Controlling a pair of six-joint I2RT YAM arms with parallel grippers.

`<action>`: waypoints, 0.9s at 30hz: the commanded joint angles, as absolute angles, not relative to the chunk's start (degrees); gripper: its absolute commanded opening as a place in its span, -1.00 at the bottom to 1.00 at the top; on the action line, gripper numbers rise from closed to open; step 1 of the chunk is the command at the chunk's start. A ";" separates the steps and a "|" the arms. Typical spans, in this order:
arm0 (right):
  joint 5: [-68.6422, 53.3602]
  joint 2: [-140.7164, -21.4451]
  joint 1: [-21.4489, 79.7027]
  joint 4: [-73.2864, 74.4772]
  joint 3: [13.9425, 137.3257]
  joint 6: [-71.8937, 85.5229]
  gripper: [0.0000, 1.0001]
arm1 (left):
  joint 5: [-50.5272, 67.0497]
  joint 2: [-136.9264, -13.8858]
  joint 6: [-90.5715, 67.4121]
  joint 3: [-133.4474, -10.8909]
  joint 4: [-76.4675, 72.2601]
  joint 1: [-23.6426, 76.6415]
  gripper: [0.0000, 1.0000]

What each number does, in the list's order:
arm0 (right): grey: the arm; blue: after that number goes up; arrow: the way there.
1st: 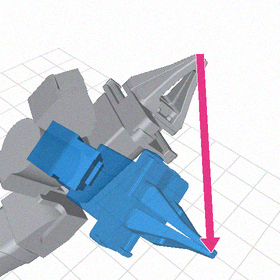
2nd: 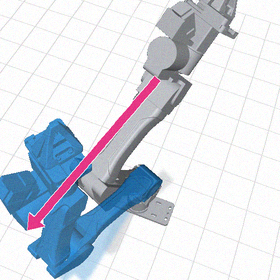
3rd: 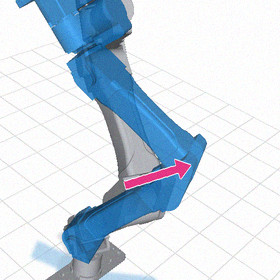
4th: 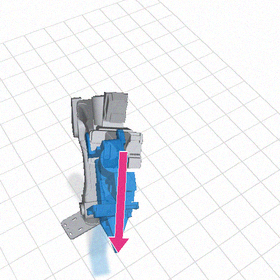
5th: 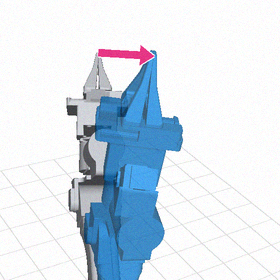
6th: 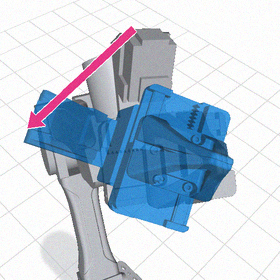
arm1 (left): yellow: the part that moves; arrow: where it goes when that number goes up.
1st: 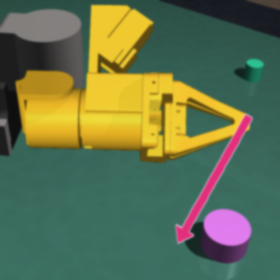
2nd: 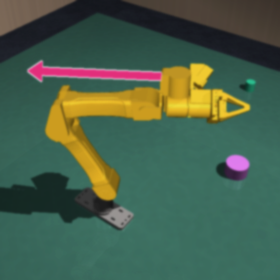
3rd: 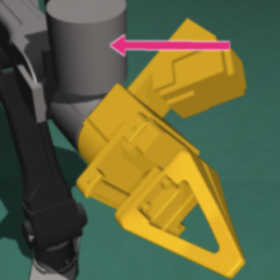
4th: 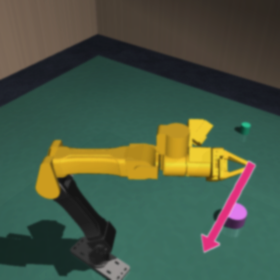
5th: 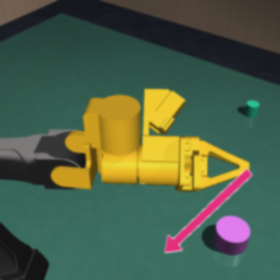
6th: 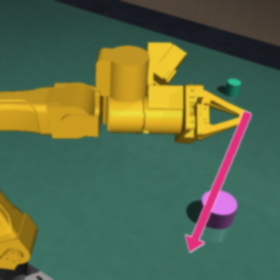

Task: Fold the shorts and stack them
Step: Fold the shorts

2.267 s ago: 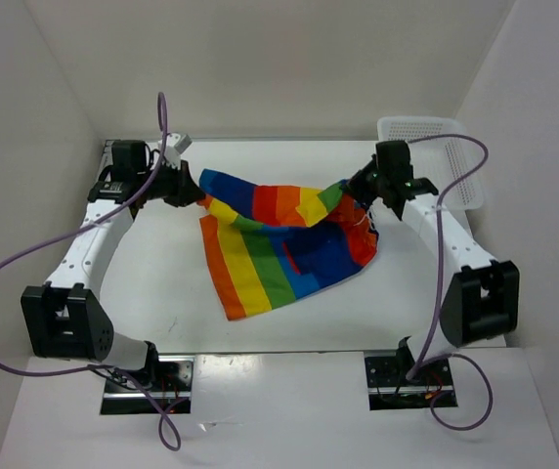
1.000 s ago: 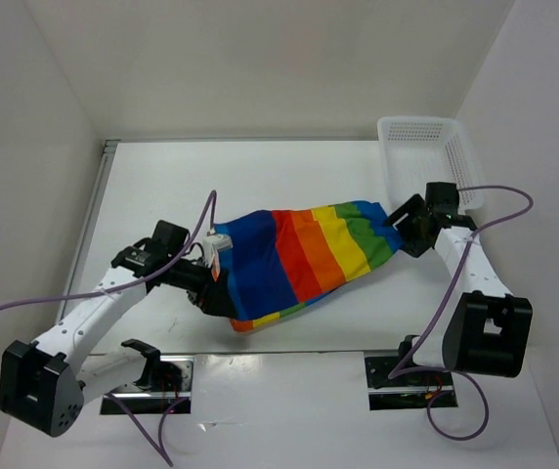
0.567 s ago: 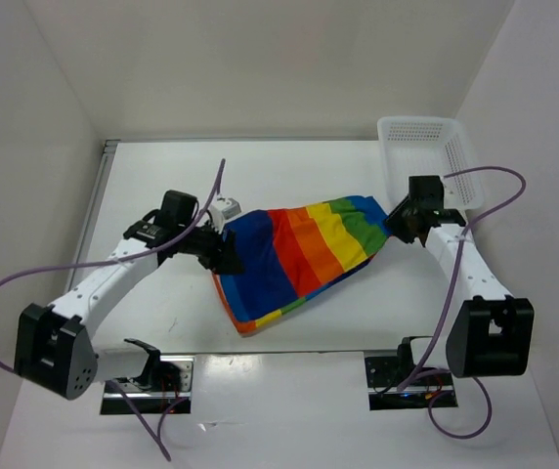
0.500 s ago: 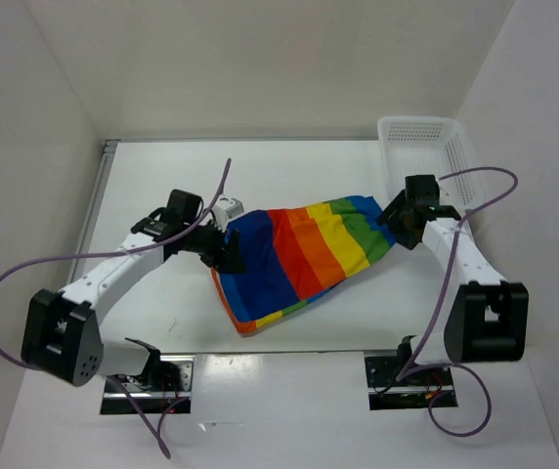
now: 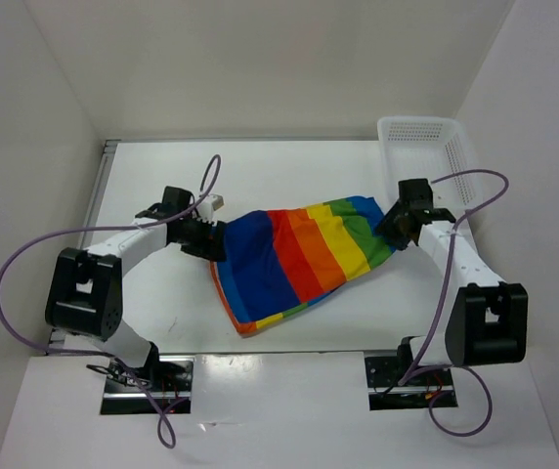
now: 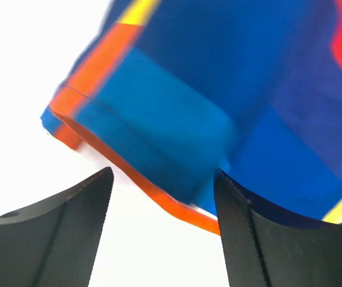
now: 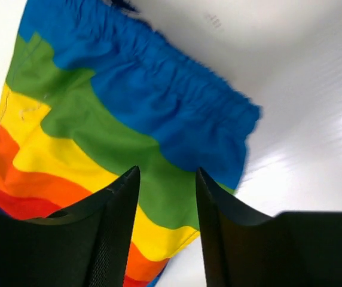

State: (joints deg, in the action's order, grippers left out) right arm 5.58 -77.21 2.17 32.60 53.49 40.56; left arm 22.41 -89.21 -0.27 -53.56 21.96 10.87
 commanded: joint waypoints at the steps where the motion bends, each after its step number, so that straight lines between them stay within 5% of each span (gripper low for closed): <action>1: 0.89 -82.41 3.52 28.83 54.23 40.25 -0.07 | 22.76 -94.37 0.00 -52.91 18.29 9.59 0.48; 7: -2.55 -89.03 9.30 24.17 51.06 42.45 -0.35 | 21.71 -101.42 0.00 -57.65 17.84 6.34 0.46; 16: -7.98 -97.29 28.20 23.55 57.03 44.38 -0.43 | 16.88 -96.79 0.00 -66.43 23.99 -4.74 0.49; 22: -9.58 -96.87 34.98 26.35 70.74 40.43 -0.22 | 17.12 -86.84 0.00 -72.24 27.77 -5.98 0.54; 27: 1.04 -90.80 29.65 32.07 75.94 38.23 0.53 | 23.55 -81.49 0.00 -69.27 29.96 -5.36 0.41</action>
